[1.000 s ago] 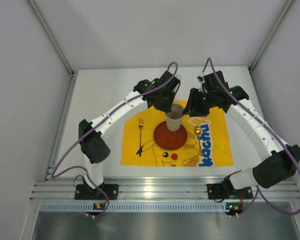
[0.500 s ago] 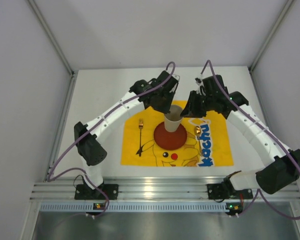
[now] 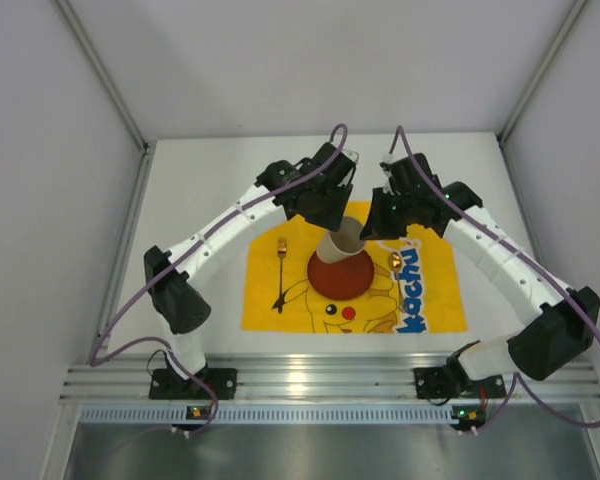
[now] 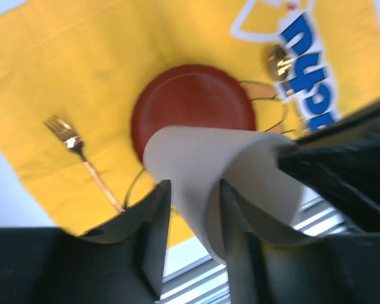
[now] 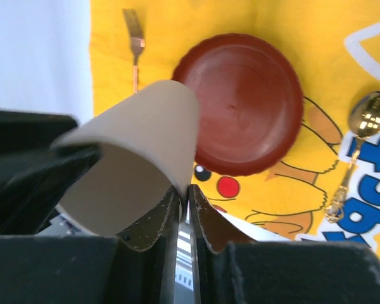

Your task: Set the dinner table for one person

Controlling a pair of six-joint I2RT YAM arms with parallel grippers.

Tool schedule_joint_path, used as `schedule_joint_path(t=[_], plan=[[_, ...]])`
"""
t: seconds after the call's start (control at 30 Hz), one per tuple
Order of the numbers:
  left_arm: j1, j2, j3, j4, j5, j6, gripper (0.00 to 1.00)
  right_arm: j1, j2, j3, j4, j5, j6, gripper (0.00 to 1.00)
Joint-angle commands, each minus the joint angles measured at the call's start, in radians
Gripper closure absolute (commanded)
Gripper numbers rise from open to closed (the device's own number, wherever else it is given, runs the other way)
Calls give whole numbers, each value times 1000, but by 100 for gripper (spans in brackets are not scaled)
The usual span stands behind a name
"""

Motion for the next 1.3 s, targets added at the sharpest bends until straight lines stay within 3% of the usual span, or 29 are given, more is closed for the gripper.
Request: schedule_joint_path(t=[0.0, 0.13, 0.33, 0.37, 0.4, 0.47, 0.63, 0.83, 1.27], plan=[[-30, -141, 50, 155, 101, -84, 55, 18, 49, 12, -79, 122, -49, 100], [-30, -158, 50, 159, 43, -99, 42, 16, 68, 69, -124, 202, -77, 100], [-30, -184, 54, 149, -37, -113, 34, -29, 111, 177, -191, 279, -118, 100], [-30, -194, 54, 150, -46, -115, 25, -40, 115, 206, -196, 284, -126, 100], [-30, -201, 56, 150, -61, -113, 8, -54, 118, 220, -200, 288, -132, 100], [-30, -227, 56, 147, -80, -112, 2, -105, 128, 260, -219, 291, -155, 100], [-28, -277, 15, 116, -141, -107, 2, -258, 154, 302, -239, 262, -210, 100], [-16, -377, -154, 123, -173, -150, 2, -352, 198, 282, -194, 256, -243, 100], [-10, -509, -255, -25, -264, -225, 2, -367, 304, 192, -10, 245, -187, 100]])
